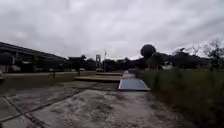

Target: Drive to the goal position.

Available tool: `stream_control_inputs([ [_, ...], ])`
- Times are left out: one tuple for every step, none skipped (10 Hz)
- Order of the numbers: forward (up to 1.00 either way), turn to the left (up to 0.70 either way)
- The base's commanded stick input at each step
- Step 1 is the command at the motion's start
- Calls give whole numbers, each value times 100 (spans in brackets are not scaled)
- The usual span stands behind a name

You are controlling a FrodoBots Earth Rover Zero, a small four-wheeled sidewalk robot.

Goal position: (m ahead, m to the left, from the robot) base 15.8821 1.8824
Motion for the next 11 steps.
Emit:
stream_control_inputs([
  [50,0],
  [50,0],
  [50,0],
  [50,0],
  [50,0],
  [50,0],
  [50,0],
  [50,0],
  [50,0],
  [50,0],
  [50,0],
])
